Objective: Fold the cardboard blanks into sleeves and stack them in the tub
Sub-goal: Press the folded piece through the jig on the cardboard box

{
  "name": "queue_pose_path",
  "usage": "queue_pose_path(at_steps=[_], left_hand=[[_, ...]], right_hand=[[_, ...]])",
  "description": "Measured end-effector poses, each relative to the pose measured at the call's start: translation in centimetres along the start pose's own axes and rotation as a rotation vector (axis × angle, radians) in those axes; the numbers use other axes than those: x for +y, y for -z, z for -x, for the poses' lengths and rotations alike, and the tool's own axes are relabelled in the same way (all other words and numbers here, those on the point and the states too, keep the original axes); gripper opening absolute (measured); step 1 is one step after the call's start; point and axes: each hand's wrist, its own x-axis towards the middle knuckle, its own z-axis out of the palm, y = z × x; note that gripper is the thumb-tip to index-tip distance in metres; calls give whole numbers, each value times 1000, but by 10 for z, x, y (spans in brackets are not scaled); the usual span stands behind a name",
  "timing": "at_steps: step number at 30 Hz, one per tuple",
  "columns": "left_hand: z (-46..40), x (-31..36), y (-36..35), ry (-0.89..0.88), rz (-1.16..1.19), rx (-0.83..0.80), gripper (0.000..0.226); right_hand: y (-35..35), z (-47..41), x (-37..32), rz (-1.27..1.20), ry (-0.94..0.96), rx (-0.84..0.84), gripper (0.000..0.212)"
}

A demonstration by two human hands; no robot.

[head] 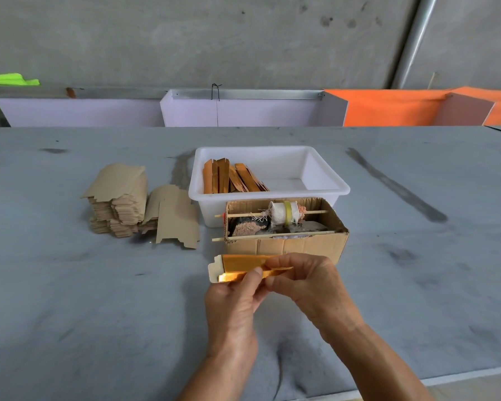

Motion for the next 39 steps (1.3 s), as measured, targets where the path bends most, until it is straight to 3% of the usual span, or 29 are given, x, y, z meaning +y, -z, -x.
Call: queue_pose_path(at_steps=[3,7,14,20,26,31,35,39], left_hand=[[-1,-1,-3,41,34,60,30],[-2,-2,-6,141,43,138,8],[-7,-5,-9,282,76,258,27],[-13,-2,-11,334,120,330,40],[-15,1,-13,424,178,316,21],[-15,6,-17,412,182,266,26],[-12,8,-18,394,182,227,28],[-11,9,-18,380,154,227,30]], right_hand=[[1,0,-1,19,-4,-16,19],[1,1,-1,56,19,-36,22],[-5,6,-1,165,21,-47,25],[-15,18,2,243,122,95,38],[-32,32,12,25,125,296,47],[-39,34,14,-155,76,387,45],[-29,27,12,-420,-41,273,44],[-21,22,11,-487,-11,151,34]])
